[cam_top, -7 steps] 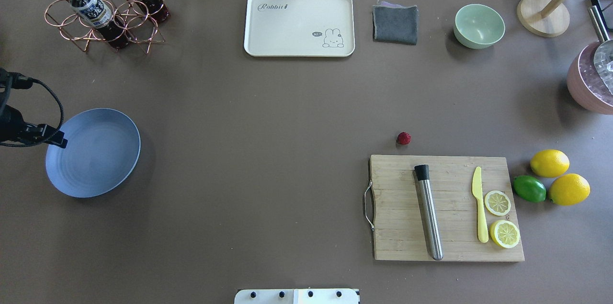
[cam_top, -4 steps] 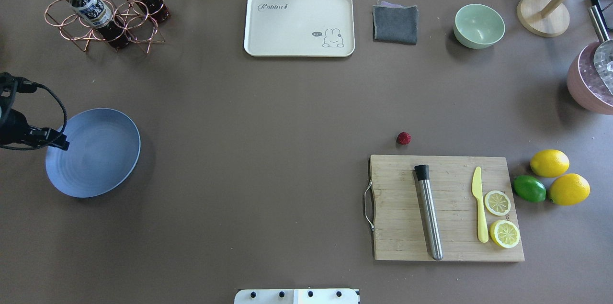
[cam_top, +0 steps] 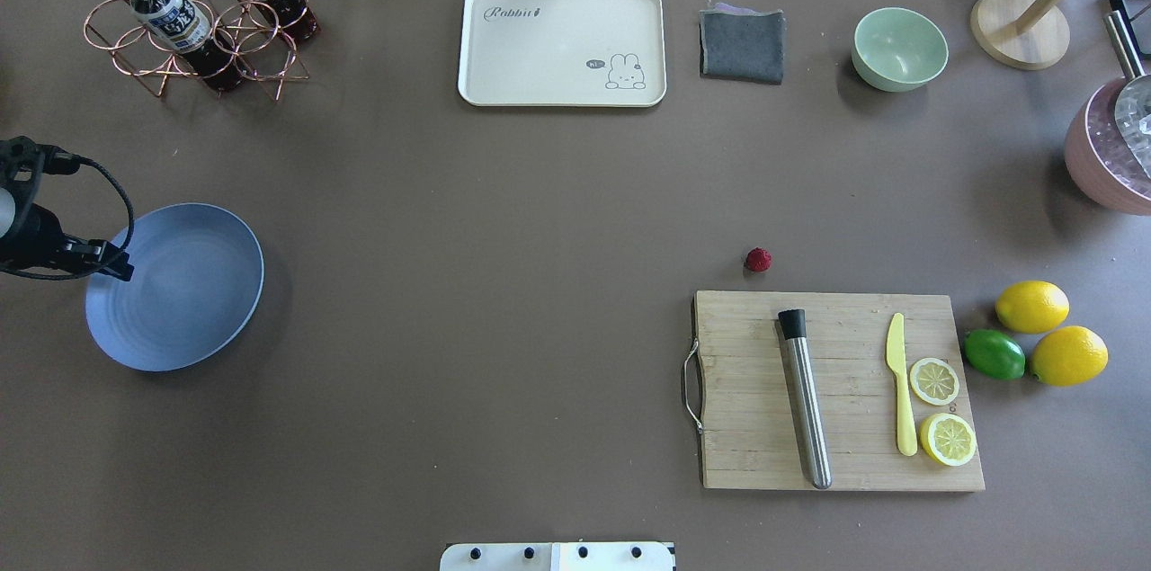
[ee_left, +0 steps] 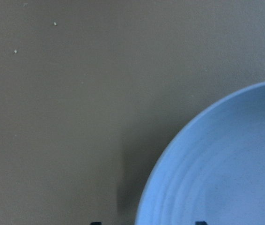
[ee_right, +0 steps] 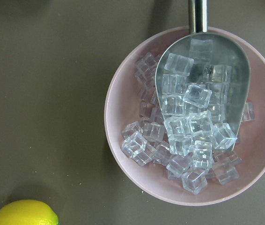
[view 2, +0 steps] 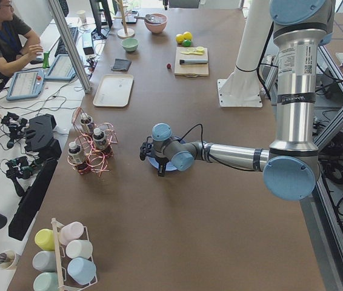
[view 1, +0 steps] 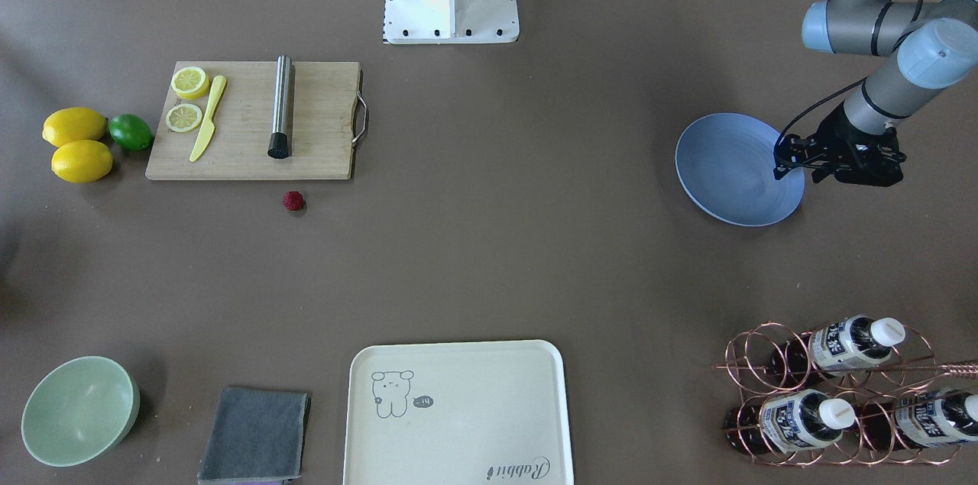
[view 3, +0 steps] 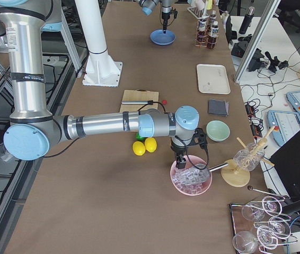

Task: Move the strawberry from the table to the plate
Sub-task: 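Lower the left gripper to the blue plate's rim and grip it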

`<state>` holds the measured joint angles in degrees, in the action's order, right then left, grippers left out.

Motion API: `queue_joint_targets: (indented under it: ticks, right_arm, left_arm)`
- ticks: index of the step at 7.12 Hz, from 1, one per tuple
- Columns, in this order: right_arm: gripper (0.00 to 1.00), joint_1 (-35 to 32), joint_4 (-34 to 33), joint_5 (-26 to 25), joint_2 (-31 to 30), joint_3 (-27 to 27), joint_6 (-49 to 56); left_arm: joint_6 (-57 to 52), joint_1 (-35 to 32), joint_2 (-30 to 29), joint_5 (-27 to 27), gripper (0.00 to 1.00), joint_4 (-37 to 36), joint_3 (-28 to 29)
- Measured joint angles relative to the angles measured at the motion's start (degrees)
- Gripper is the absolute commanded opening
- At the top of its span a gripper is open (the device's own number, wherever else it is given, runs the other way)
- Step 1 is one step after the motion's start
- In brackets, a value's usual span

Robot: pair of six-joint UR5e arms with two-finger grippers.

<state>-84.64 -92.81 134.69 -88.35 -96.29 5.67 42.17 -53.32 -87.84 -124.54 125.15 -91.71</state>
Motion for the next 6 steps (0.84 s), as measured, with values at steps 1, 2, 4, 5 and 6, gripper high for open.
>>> queue_joint_targets:
  ticks: [1, 2, 4, 5, 6]
  right_arm:
    - [1.00, 0.0, 0.0, -0.1, 0.1, 0.0, 0.0]
    - [1.00, 0.0, 0.0, -0.1, 0.3, 0.0, 0.0]
    - [1.00, 0.0, 0.0, -0.1, 0.5, -0.1, 0.0]
    - [1.00, 0.0, 0.0, -0.1, 0.6, -0.1, 0.0]
    - [1.00, 0.0, 0.0, 0.0, 0.6, -0.2, 0.0]
  left_arm:
    - [0.1, 0.0, -0.1, 0.0, 0.00, 0.0, 0.2]
    - [0.3, 0.0, -0.1, 0.0, 0.00, 0.0, 0.4]
    - [1.7, 0.0, -0.1, -0.2, 0.00, 0.0, 0.3]
    - [1.8, -0.1, -0.3, -0.8, 0.00, -0.1, 0.1]
    - [1.8, -0.5, -0.6, -2.5, 0.00, -0.3, -0.4]
